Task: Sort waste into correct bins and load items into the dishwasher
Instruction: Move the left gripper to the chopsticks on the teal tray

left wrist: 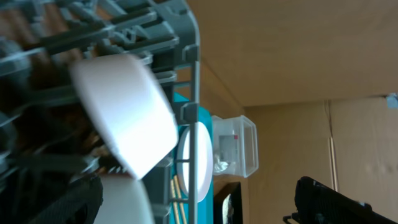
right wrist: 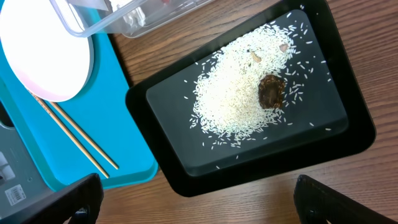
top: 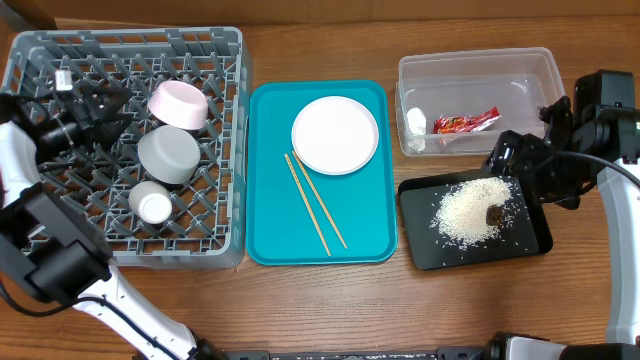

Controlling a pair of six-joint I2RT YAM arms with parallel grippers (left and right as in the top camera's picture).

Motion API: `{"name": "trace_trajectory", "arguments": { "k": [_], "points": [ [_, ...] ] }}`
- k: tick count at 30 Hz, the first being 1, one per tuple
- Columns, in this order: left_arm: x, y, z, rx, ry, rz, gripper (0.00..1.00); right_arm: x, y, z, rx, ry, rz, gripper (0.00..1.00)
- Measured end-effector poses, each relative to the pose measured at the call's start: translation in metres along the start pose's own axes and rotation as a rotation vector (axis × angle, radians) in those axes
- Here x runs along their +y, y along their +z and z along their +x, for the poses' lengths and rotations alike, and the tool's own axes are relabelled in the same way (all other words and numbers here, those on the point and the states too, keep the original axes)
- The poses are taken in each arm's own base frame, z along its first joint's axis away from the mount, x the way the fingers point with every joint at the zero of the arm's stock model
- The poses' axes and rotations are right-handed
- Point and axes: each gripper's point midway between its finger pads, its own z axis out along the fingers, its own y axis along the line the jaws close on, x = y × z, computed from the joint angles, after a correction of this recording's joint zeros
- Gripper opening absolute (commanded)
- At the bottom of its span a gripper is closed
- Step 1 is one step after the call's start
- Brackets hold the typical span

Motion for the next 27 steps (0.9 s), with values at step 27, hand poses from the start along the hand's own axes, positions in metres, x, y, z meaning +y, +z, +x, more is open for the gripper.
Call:
{"name": "trace_trajectory", "arguments": {
  "k": [27],
  "points": [
    [-0.146,0.04,0.142,0.216,0.26,-0.718,1.0,0.0,0.0,0.001,0.004,0.001,0.001,1.0]
  ]
}}
